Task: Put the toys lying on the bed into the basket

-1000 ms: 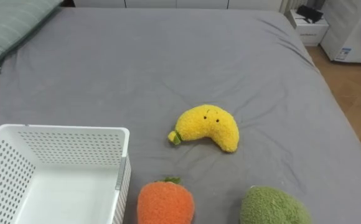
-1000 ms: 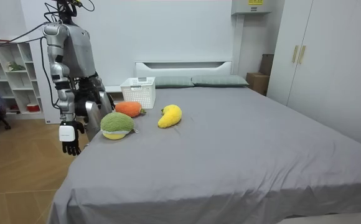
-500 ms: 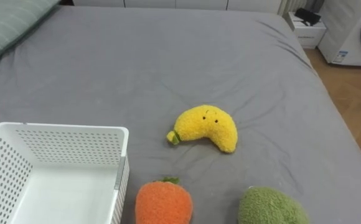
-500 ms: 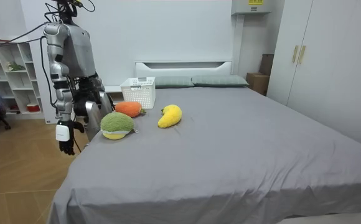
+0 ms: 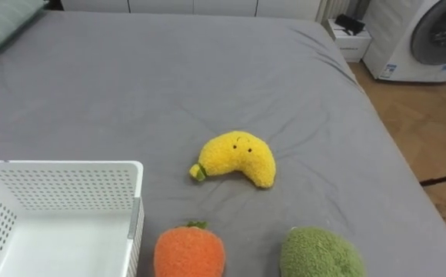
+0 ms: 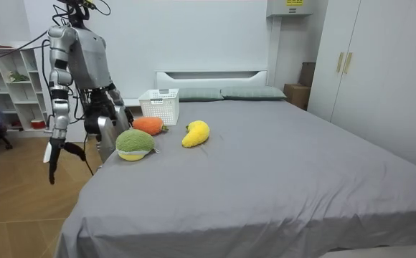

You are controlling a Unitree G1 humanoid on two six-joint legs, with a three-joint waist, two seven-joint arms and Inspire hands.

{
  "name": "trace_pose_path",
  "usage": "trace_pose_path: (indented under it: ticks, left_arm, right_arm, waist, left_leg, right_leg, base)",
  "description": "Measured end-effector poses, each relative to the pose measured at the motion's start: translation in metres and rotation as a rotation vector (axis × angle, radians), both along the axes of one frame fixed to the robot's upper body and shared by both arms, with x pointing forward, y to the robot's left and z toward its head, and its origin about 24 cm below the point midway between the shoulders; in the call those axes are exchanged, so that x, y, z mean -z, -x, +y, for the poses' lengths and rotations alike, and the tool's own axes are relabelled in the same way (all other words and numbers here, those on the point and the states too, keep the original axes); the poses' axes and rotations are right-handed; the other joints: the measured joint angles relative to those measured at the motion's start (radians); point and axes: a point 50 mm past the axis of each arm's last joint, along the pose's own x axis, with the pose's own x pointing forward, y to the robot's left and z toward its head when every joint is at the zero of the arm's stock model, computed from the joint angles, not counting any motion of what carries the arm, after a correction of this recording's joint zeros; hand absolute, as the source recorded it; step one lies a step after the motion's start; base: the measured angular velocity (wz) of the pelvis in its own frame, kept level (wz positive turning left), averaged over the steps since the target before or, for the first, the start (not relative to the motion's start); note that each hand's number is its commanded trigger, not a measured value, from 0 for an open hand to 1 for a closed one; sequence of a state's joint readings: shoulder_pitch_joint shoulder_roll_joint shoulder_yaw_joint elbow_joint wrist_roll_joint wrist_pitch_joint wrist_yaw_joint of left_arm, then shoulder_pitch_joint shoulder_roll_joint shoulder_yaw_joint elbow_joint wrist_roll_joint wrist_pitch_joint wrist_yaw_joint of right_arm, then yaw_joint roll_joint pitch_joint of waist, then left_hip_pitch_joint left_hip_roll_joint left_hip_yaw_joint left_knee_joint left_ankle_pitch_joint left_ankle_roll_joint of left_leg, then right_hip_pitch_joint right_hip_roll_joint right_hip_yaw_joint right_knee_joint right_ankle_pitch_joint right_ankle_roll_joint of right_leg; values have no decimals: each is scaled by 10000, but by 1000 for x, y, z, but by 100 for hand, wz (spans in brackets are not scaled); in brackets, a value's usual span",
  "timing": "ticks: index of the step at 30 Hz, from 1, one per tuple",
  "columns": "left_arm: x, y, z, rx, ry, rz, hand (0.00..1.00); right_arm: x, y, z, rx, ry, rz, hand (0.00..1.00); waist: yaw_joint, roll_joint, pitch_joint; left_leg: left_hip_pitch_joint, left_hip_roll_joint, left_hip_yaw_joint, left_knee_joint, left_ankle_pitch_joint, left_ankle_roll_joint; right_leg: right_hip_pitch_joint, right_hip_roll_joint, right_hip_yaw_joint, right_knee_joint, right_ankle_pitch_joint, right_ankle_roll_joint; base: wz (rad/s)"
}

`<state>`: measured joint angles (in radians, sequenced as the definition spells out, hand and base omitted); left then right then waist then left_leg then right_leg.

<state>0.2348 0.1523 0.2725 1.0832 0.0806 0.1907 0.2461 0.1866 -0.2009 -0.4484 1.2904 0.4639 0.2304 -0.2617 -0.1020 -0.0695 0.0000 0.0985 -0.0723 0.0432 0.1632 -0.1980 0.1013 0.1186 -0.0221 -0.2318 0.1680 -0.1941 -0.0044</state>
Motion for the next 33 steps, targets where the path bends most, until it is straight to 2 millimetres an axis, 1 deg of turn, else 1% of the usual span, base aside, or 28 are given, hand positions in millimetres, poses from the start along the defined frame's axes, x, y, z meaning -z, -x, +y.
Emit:
trace_pose_path:
  ticks: [1, 3, 4, 6, 7, 9, 10, 11, 12, 13, 14, 15, 16, 17, 18, 19, 21, 23, 26, 28, 30, 33]
  left_arm:
    - [0, 0, 0, 6, -1, 2, 0]
    - [0, -2, 0, 30, -5, -30, 0]
    - [0, -2, 0, 41, 0, -33, 0]
    - [0, -6, -1, 78, 10, -155, 0]
    - [0, -6, 0, 80, 6, -162, 0]
    - [0, -5, 0, 105, -26, -207, 0]
    - [0, -5, 0, 116, -32, -220, 0]
    - [0, -5, 0, 139, -49, -248, 0]
    - [-1, -7, 1, 159, -72, -317, 0]
    - [-1, -7, 1, 163, -87, -347, 0]
    - [-1, -9, 0, 255, -94, -389, 0]
    - [-1, -9, -1, 353, -53, -408, 0]
    - [0, -10, -3, 459, -28, -415, 0]
    - [0, -11, -5, 572, 8, -474, 0]
    - [0, -12, -5, 671, 15, -520, 0]
    - [0, -13, -5, 704, 11, -550, 0]
    - [0, -11, -7, 851, 42, -526, 0]
    - [0, -10, -7, 901, 38, -504, 0]
    - [0, -10, -8, 924, 48, -523, 0]
    - [0, -10, -8, 952, 53, -505, 0]
    - [0, -7, -9, 1065, 122, -414, 0]
    - [1, -7, -11, 1246, 189, -364, 0]
  right_arm:
    - [-1, -6, -3, -12, 191, -130, 0]
    - [-6, -35, -17, -387, 1016, -853, 0]
    - [-8, -42, -20, -476, 1260, -1022, 0]
    - [-18, -69, -35, -927, 2225, -1671, 0]
    - [-21, -76, -39, -1038, 2460, -1889, 0]
    - [-37, -105, -49, -1437, 3385, -2989, 0]
    - [-41, -111, -51, -1611, 3589, -3208, 0]
    - [-48, -122, -54, -2083, 3991, -3531, 0]
    - [-55, -133, -54, -2564, 4313, -3860, 0]
    - [-58, -138, -53, -2801, 4432, -4014, 0]
    - [-64, -149, -50, -3349, 4615, -4376, 0]
    - [-70, -159, -46, -3845, 4801, -4724, 0]
    - [-73, -163, -44, -4068, 4895, -4927, 0]
    - [-81, -172, -41, -4367, 5067, -5422, 0]
    - [-88, -181, -37, -4630, 5190, -5875, 0]
    - [-91, -185, -35, -4737, 5234, -6061, 0]
    - [-103, -198, -24, -5306, 5357, -6885, 0]
    - [-110, -205, -13, -5925, 5264, -7466, 0]
    - [-111, -212, 5, -6918, 4767, -8078, 0]
    - [-110, -215, 12, -7290, 4490, -8249, 0]
    - [-110, -217, 22, -7691, 4134, -8522, 0]
    - [-110, -220, 32, -8397, 3774, -8753, 0]
  waist:
    - [9, -11, -5]
    - [-3, -63, -4]
    - [1, -75, -6]
    - [11, -94, -1]
    - [14, -101, -6]
    - [123, -105, -13]
    - [155, -111, -17]
    - [201, -152, -35]
    - [273, -119, -21]
    - [289, -123, -40]
    - [332, -112, -59]
    - [406, -100, -50]
    - [452, -112, -60]
    - [521, -65, -33]
    - [550, -61, -32]
    - [567, -59, -34]
    - [686, -13, -45]
    - [786, 48, -48]
    - [830, 155, -36]
    - [842, 209, -50]
    - [859, 297, -84]
    - [837, 350, -89]
  left_leg:
    - [0, 16, 55, -9, 0, 0]
    - [-50, 39, 118, -21, 0, -1]
    - [-63, 39, 119, -18, -1, -2]
    - [-91, 46, 147, -39, -1, -2]
    - [-83, 53, 181, -59, -1, -3]
    - [-64, 87, 328, -125, 3, -8]
    - [-66, 92, 345, -124, 3, -8]
    - [-85, 96, 347, -129, 2, -8]
    - [-130, 100, 349, -136, 2, -10]
    - [-158, 103, 350, -136, 2, -10]
    - [-197, 109, 366, -135, 2, -10]
    - [-221, 110, 374, -142, 1, -10]
    - [-239, 110, 375, -163, 1, -9]
    - [-271, 109, 373, -196, -1, -7]
    - [-303, 108, 361, -192, -3, -4]
    - [-313, 109, 356, -189, -4, -2]
    - [-331, 113, 352, -151, -10, 7]
    - [-334, 113, 350, -103, -9, 6]
    - [-335, 106, 251, -47, -10, 8]
    - [-341, 103, 219, -27, -17, 16]
    - [-347, 101, 210, -19, -19, 17]
    - [-367, 102, 179, 38, -19, 16]
  right_leg:
    - [-20, 15, 48, 8, 11, -7]
    - [-96, 42, 110, 21, 55, -24]
    - [-117, 42, 109, 15, 55, -23]
    - [-160, 53, 141, 14, 57, -23]
    - [-156, 57, 160, 22, 59, -23]
    - [-154, 87, 282, 35, 69, -37]
    - [-168, 89, 290, 34, 74, -41]
    - [-197, 91, 285, 33, 77, -45]
    - [-239, 94, 287, 35, 84, -51]
    - [-264, 90, 264, 36, 91, -53]
    - [-300, 90, 251, 37, 107, -59]
    - [-325, 87, 247, 37, 119, -60]
    - [-342, 86, 245, 40, 121, -57]
    - [-371, 83, 226, 37, 131, -49]
    - [-388, 73, 181, 33, 138, -46]
    - [-391, 68, 156, 32, 141, -46]
    - [-394, 59, 125, 28, 151, -48]
    - [-387, 60, 117, 22, 154, -49]
    - [-332, 62, 72, 6, 179, -40]
    - [-306, 55, 33, 9, 182, -37]
    - [-288, 42, -3, 15, 189, -39]
    - [-271, 36, -43, 23, 196, -50]
  base:
    - [-21]
    - [-13]
    - [0]
    - [-2]
    - [-10]
    - [-15]
    - [-9]
    - [-4]
    - [0]
    - [0]
    - [0]
    - [0]
    - [0]
    - [0]
    - [4]
    - [7]
    - [2]
    - [2]
    - [8]
    - [7]
    - [0]
    - [2]
